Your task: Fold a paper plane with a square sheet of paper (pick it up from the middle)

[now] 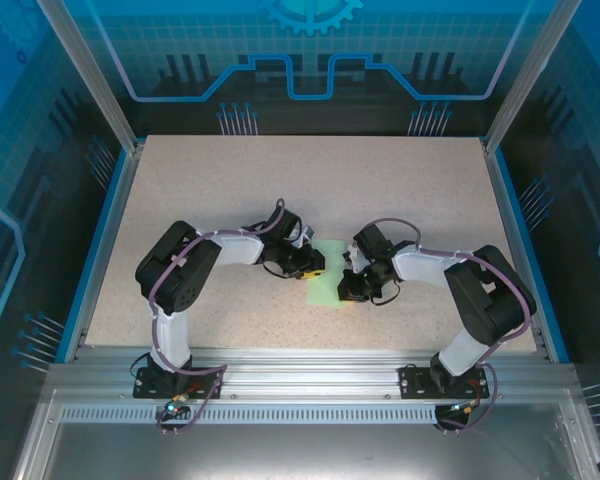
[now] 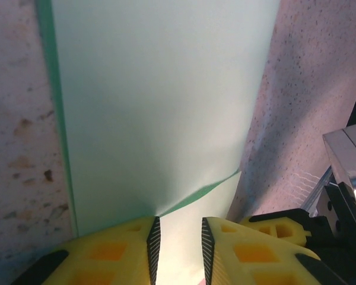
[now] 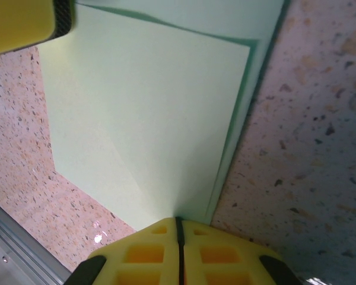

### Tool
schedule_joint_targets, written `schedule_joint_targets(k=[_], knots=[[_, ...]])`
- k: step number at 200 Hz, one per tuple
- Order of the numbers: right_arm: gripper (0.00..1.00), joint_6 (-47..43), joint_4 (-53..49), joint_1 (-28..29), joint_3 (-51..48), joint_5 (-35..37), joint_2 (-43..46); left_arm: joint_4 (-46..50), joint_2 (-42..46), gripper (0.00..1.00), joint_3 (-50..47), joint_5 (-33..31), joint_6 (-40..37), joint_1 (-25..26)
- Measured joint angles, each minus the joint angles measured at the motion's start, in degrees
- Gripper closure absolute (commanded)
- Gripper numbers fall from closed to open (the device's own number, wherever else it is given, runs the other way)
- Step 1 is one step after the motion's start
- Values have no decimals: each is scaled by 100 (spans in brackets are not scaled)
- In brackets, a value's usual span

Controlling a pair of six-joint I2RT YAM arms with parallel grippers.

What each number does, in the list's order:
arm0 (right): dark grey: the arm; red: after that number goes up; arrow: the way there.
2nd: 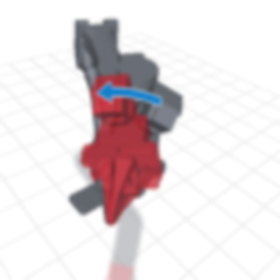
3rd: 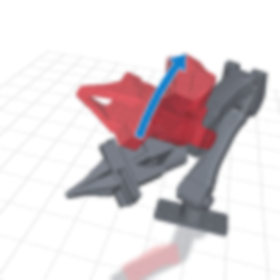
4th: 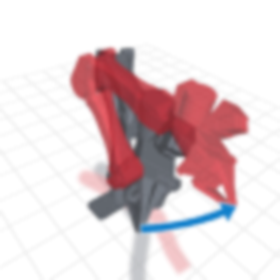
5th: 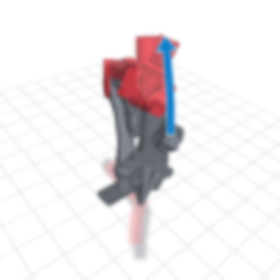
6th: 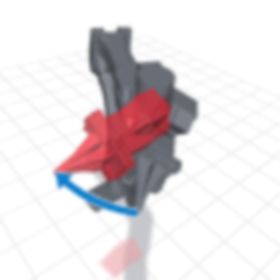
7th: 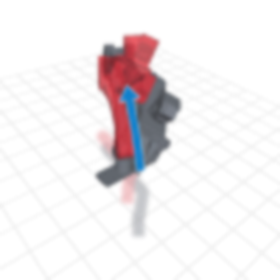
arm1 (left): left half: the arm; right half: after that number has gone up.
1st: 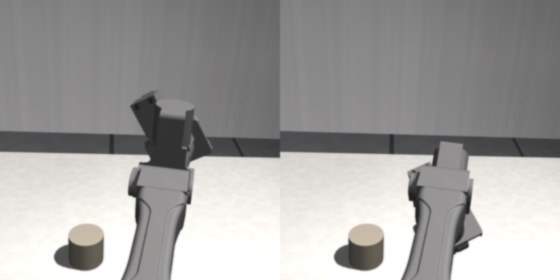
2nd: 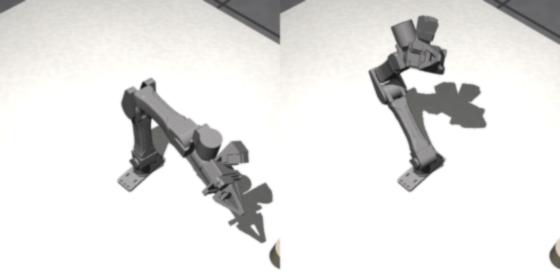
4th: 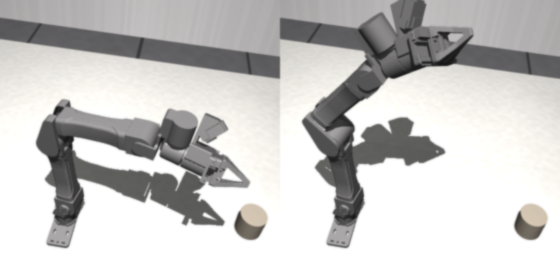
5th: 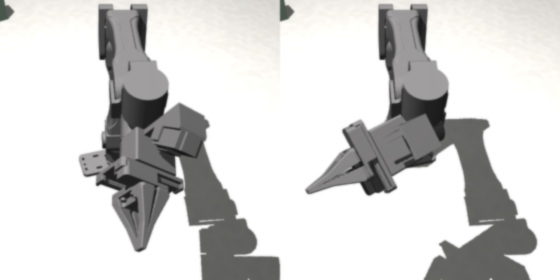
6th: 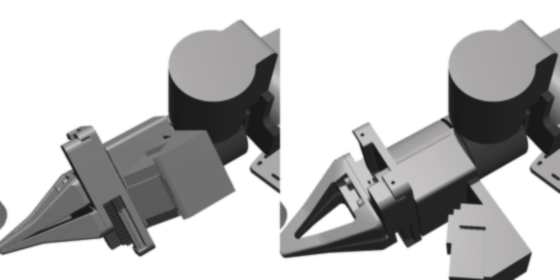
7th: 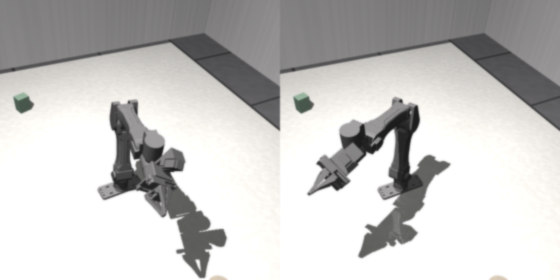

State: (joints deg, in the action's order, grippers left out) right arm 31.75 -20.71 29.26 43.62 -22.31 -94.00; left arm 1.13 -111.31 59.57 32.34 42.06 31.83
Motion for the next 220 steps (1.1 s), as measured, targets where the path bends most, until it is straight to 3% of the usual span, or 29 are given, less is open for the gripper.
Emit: schedule_joint_targets(k=[71,113,166,220], knots=[[90,0,-24,0,13,20,0,-142,284,71,-87,116,-44,74],[88,0,-101,2,39,46,26,-138,-116,77,-13,101,-44,107],[86,2,-402,4,160,68,350,-83,-195,78,74,98,-46,98],[87,22,-284,219,894,-175,-275,4,-201,78,116,90,-72,98]])
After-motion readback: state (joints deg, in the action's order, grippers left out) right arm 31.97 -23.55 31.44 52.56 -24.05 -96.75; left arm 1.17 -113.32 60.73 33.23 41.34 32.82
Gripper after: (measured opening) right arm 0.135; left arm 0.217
